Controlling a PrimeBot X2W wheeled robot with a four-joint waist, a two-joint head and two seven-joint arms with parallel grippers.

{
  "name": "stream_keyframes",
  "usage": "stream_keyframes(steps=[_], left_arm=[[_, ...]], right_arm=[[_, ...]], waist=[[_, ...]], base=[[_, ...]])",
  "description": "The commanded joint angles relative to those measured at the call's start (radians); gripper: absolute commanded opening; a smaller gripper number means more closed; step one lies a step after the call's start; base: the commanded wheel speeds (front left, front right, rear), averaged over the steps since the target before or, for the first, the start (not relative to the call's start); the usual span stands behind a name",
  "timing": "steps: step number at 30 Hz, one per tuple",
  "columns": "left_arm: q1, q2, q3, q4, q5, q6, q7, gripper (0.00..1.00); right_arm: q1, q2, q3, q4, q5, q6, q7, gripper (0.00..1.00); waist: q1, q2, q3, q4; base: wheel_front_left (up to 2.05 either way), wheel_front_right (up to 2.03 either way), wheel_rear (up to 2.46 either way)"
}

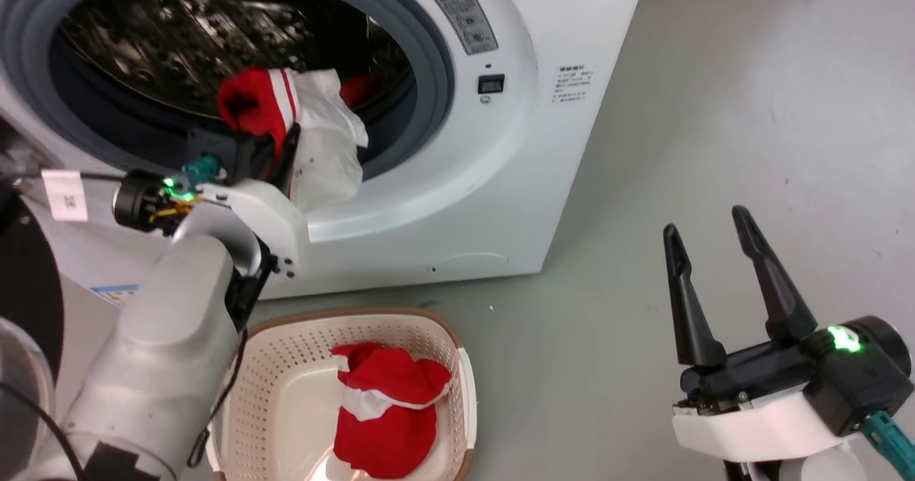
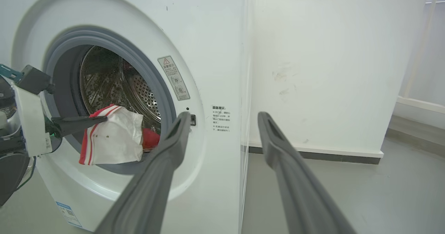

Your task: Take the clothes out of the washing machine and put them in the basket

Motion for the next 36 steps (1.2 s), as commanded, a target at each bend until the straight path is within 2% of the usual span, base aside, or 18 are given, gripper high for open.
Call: stream_keyframes(steps=[1, 10, 17, 25, 30, 36], left_arm=[[0.039, 0.005, -0.003, -0.029, 0.003, 0.006, -0.005, 0.00], [0.271, 0.066, -0.013, -0.331, 0.005, 0.085, 0.014, 0.00], [0.451, 0.141, -0.026, -0.656, 0.005, 0.172, 0.112, 0.00], [0.573, 0.229, -0.022, -0.981, 0.020, 0.256, 0.219, 0.00], [0.624, 0.249, -0.027, -1.078, 0.006, 0.283, 0.252, 0.00], [0.676, 0.236, -0.047, -1.057, -0.012, 0.285, 0.245, 0.00]], right_arm=[[0.019, 0.001, 0.003, 0.004, -0.005, -0.001, -0.002, 1.00], [0.083, 0.001, 0.010, 0.024, 0.001, -0.001, -0.002, 1.00], [0.120, 0.001, 0.007, 0.034, 0.009, -0.001, -0.002, 1.00], [0.134, 0.001, 0.002, 0.032, 0.010, -0.001, -0.002, 1.00], [0.131, 0.001, 0.003, 0.029, 0.014, -0.001, -0.002, 1.00], [0.116, 0.001, 0.008, 0.034, 0.014, -0.001, -0.002, 1.00]], waist=[[0.0003, -0.0001, -0.046, 0.022], [0.0003, -0.0001, -0.146, 0.030], [0.0003, -0.0001, -0.214, 0.041], [0.0003, -0.0001, -0.235, 0.060], [0.0003, -0.0001, -0.227, 0.065], [0.0003, -0.0001, -0.202, 0.053]], base=[[0.00, 0.00, 0.00], [0.00, 0.00, 0.00], [0.00, 0.00, 0.00], [0.00, 0.00, 0.00], [0.00, 0.00, 0.00], [0.00, 0.00, 0.00]])
